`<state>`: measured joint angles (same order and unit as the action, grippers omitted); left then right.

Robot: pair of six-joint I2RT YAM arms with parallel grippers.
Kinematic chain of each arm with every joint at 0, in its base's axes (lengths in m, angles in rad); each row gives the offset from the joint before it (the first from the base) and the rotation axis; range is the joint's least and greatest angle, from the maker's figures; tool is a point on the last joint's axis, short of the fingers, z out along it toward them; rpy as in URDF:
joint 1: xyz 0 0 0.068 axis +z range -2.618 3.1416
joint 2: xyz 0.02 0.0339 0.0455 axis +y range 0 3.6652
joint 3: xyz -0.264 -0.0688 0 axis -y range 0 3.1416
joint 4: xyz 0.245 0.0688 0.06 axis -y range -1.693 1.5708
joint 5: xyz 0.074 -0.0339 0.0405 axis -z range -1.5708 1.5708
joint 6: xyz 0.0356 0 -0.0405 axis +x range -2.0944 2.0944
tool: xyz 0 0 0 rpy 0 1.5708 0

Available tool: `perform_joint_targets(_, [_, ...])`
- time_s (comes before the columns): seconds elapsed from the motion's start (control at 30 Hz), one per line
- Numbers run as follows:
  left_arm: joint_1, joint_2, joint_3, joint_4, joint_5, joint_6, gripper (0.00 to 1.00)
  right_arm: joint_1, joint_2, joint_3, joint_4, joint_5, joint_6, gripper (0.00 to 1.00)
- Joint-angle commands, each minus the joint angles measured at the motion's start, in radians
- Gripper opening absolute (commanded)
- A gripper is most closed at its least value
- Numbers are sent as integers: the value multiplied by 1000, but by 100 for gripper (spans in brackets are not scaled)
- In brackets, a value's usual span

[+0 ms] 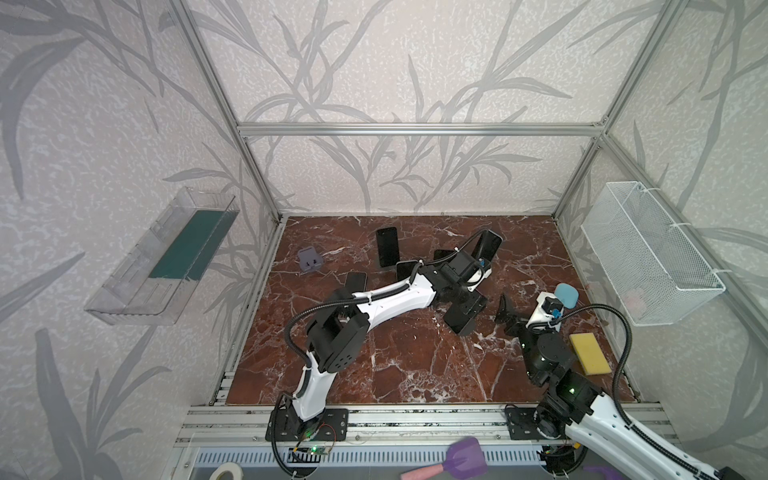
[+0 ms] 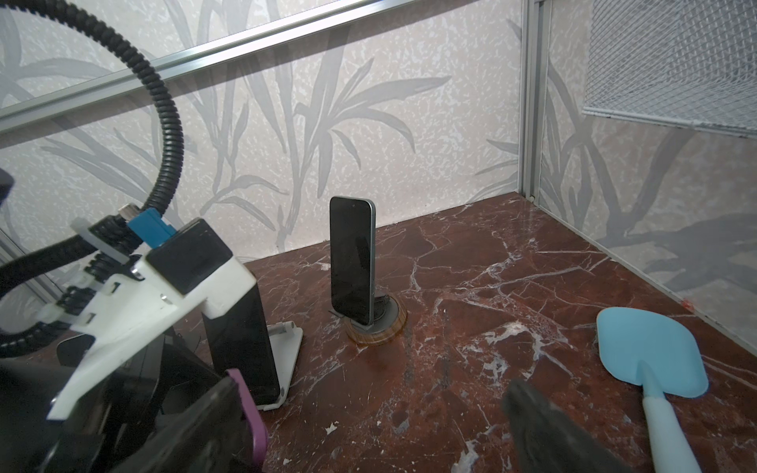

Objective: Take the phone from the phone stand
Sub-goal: 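Lift the purple-framed phone up off its dark round stand with the left gripper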

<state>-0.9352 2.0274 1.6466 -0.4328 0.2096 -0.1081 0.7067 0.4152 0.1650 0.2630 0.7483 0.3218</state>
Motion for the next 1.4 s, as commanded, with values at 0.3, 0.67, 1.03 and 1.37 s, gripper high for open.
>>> perform_joint_targets(0.3, [-5, -2, -20, -3, -10, 7, 70, -2, -6, 16, 9, 0, 3, 99])
perform_joint_targets(0.67, [-8, -16, -29, 0, 9, 8, 64, -2, -10, 16, 10, -5, 5, 99])
perform_joint_targets(1.03, [-7, -58, -34, 0, 3, -2, 58, -2, -9, 18, 8, -9, 5, 99])
perform_joint_targets(1.37, [-7, -90, -62, 29, -4, -2, 55, -3, -10, 18, 10, -14, 5, 99])
